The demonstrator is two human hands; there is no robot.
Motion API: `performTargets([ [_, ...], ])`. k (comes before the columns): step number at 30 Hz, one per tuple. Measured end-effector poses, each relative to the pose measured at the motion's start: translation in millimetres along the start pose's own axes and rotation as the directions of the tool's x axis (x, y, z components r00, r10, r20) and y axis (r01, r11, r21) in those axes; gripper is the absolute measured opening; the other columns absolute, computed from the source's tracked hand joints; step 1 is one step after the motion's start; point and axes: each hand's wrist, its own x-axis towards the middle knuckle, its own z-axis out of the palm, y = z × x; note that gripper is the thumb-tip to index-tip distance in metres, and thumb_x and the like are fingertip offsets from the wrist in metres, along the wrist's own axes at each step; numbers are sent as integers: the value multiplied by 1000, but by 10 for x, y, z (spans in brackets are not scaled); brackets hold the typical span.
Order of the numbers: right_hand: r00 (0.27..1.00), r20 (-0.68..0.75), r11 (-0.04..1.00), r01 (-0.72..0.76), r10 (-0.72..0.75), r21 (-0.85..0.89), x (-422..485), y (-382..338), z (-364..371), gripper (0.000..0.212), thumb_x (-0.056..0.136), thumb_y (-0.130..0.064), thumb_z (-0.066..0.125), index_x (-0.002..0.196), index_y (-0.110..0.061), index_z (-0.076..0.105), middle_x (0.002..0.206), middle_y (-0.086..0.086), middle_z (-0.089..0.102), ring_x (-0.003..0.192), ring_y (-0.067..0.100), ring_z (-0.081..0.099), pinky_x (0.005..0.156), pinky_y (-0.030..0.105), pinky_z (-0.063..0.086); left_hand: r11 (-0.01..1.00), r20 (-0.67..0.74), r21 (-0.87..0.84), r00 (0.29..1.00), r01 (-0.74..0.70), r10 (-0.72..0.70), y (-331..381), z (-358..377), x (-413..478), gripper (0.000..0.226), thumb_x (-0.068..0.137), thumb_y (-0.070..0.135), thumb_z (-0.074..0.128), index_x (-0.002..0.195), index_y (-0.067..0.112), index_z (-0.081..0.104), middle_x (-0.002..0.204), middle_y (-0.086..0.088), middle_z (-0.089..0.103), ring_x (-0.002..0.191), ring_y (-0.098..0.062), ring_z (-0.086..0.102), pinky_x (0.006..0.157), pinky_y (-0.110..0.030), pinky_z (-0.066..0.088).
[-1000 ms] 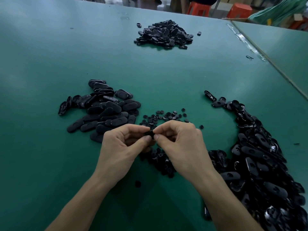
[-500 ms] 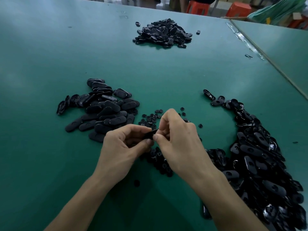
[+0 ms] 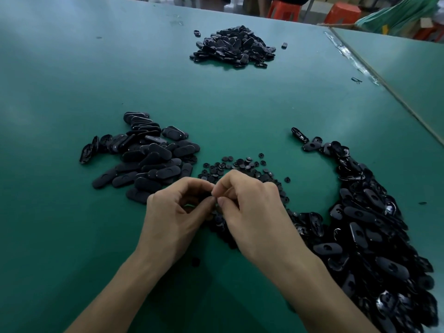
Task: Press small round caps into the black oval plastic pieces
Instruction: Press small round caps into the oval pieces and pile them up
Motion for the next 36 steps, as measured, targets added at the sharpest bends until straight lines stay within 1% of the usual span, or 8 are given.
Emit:
performTargets([
  [5,996,-58,998,67,-66,1,64,67,-85,15,92,-18,67,94,-33,63,88,-13,64,84,3,60,77,32,56,994,3,-100,999,45,-45,19,21,-9,26,84,6,77,91,31,72,80,3,75,64,-18,70,63,-29,59],
  [7,993,-66,995,98,-99,-9,107,112,-114,19,91,-20,70,106,-31,68,97,-15,63,91,1,58,85,26,53,987,10,-150,998,58,-57,32,38,-14,29,83,4,77,91,31,72,78,1,75,61,-16,69,61,-25,57],
  [9,994,-8,991,110,-109,73,141,158,-146,24,92,-18,70,113,-29,72,101,-17,68,96,-2,62,90,20,52,975,29,-210,998,69,-64,35,37,-9,29,84,1,75,90,29,72,79,-1,75,64,-14,70,61,-23,57],
  [12,990,58,975,112,-126,193,175,220,-194,22,91,-10,72,107,-25,76,93,-17,75,91,-6,68,85,14,53,950,50,-297,995,98,-87,39,20,3,28,83,-3,73,89,24,73,80,-6,76,67,-15,71,61,-23,57],
  [17,993,65,968,78,-96,240,205,298,-197,14,89,-15,75,96,-27,76,81,-14,74,77,-1,69,72,15,53,905,81,-390,985,172,-152,54,3,19,22,72,17,78,93,22,75,82,-10,77,68,-17,73,62,-22,57],
  [21,992,85,962,69,-95,264,190,307,-192,13,89,-14,74,96,-25,76,82,-10,74,77,1,70,73,18,55,902,74,-392,983,182,-166,39,-2,19,23,70,17,79,93,21,77,83,-10,77,69,-19,74,63,-21,57],
  [32,994,35,973,96,-106,209,186,242,-167,16,86,-12,74,86,-28,74,69,-19,70,67,-3,66,60,7,47,913,75,-367,984,178,-162,23,-17,29,22,71,15,79,92,20,78,85,-9,77,70,-18,74,66,-20,58],
  [36,994,14,973,103,-108,206,188,211,-159,13,84,-11,72,86,-24,74,66,-15,69,65,-4,66,59,9,48,912,49,-376,986,163,-157,36,-13,24,25,69,13,79,94,18,77,85,-8,78,69,-16,74,65,-19,57],
])
